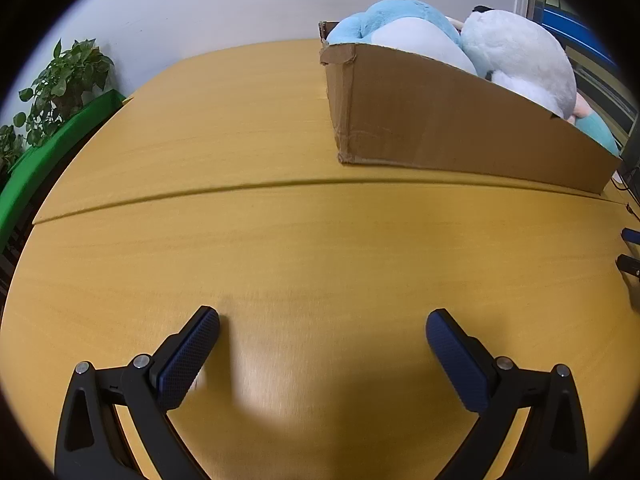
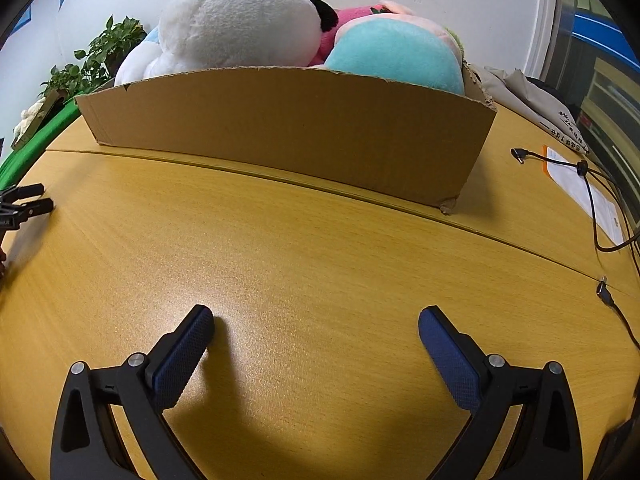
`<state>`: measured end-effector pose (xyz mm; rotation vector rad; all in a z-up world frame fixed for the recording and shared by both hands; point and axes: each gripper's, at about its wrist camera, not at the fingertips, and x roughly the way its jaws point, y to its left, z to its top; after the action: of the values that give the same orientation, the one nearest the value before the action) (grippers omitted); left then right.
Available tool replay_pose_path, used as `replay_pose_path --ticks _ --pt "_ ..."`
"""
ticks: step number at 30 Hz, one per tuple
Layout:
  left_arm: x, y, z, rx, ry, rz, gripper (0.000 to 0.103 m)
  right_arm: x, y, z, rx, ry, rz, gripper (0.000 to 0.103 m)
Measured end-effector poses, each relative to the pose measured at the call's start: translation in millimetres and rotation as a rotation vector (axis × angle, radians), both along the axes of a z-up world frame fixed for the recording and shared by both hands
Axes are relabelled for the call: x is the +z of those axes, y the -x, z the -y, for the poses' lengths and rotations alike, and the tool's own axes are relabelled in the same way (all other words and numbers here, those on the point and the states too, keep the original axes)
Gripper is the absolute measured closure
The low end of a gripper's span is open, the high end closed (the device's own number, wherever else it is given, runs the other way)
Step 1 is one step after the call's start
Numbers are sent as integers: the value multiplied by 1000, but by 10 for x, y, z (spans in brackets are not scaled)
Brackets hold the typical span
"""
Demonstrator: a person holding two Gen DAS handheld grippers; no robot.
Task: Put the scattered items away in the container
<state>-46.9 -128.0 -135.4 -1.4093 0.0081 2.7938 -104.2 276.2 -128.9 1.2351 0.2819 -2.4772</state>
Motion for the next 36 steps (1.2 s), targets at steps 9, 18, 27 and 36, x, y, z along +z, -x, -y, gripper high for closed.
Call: replay_pose_path --ticks 9,18,27,36 --pt "-5 -26 -12 -89 2 1 0 9 73 40 76 -20 38 0" --pt "-17 3 103 -215 2 2 0 -11 -8 -18 97 -1 5 0" --pt "-32 59 544 -236 -2 5 0 5 -56 -463 93 0 7 0" --pt "-68 -29 552 -183 1 4 0 4 -3 -647 32 -3 7 0"
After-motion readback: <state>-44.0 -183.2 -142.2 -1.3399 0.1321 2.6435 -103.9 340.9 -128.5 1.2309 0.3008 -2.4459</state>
